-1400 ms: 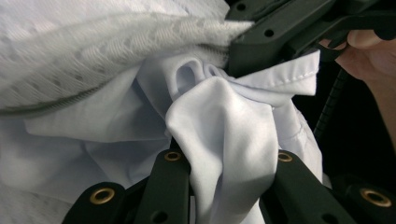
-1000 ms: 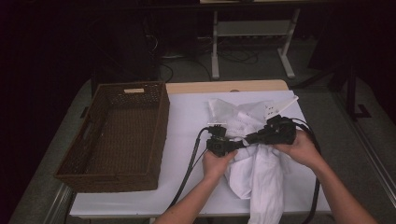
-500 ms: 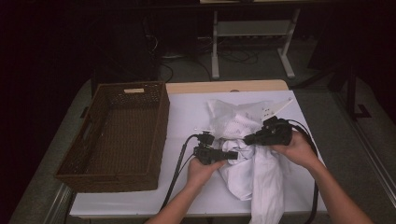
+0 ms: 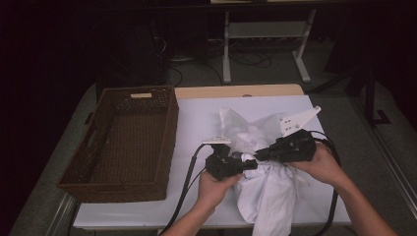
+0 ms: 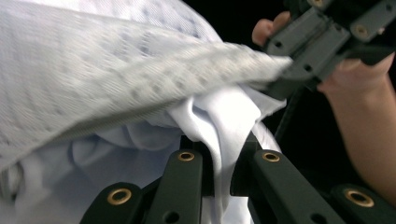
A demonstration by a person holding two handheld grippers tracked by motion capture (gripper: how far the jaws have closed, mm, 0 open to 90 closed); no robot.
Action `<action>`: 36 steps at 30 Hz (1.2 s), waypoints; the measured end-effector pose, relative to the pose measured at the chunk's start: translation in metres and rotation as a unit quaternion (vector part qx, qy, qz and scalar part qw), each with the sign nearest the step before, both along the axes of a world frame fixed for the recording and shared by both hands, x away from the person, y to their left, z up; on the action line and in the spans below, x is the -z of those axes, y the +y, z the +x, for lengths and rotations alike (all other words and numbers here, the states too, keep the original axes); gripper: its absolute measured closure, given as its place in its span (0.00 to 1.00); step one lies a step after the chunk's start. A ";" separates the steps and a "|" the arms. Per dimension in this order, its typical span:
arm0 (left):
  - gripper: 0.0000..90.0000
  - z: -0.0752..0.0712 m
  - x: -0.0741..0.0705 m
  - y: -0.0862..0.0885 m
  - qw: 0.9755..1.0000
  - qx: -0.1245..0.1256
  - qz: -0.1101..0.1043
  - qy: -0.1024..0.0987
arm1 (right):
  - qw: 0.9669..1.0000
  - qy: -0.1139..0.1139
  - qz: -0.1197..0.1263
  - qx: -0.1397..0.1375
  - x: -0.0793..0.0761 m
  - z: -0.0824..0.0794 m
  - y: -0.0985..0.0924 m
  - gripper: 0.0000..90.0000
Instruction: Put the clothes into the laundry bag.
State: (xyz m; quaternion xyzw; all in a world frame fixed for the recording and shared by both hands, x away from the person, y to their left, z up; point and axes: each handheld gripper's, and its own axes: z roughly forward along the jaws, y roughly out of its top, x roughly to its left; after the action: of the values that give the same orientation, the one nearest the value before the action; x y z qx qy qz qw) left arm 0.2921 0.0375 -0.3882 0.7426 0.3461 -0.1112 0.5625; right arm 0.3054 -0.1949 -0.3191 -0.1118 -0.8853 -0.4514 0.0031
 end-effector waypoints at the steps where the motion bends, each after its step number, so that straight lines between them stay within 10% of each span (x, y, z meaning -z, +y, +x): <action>1: 0.94 0.004 0.003 -0.002 1.000 -0.010 0.004 -0.002 | 1.000 -0.002 0.000 -0.001 -0.001 0.000 0.000 0.97; 9: 0.92 0.058 0.066 -0.030 0.994 -0.089 0.013 0.069 | 0.998 0.045 -0.001 0.035 0.030 0.030 -0.010 0.97; 16: 0.61 0.044 0.043 -0.007 0.993 -0.076 0.088 0.033 | 0.997 0.045 -0.020 0.064 0.039 0.038 -0.018 0.97; 26: 0.32 0.023 0.040 0.029 0.991 -0.026 0.085 0.096 | 0.996 0.042 -0.027 0.075 0.042 0.044 -0.014 0.97; 31: 0.38 0.029 0.061 0.003 0.989 0.001 0.076 0.126 | 0.996 0.045 -0.032 0.073 0.044 0.047 -0.009 0.97; 36: 0.82 0.031 0.068 -0.024 0.993 -0.032 0.020 0.109 | 0.996 0.043 -0.041 0.063 0.043 0.044 -0.006 0.97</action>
State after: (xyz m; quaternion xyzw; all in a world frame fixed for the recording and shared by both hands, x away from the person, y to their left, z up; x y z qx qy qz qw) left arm 0.3232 0.0139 -0.4566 0.7258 0.4310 -0.1666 0.5097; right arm 0.3493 -0.2008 -0.3623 -0.1870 -0.8933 -0.4086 0.0080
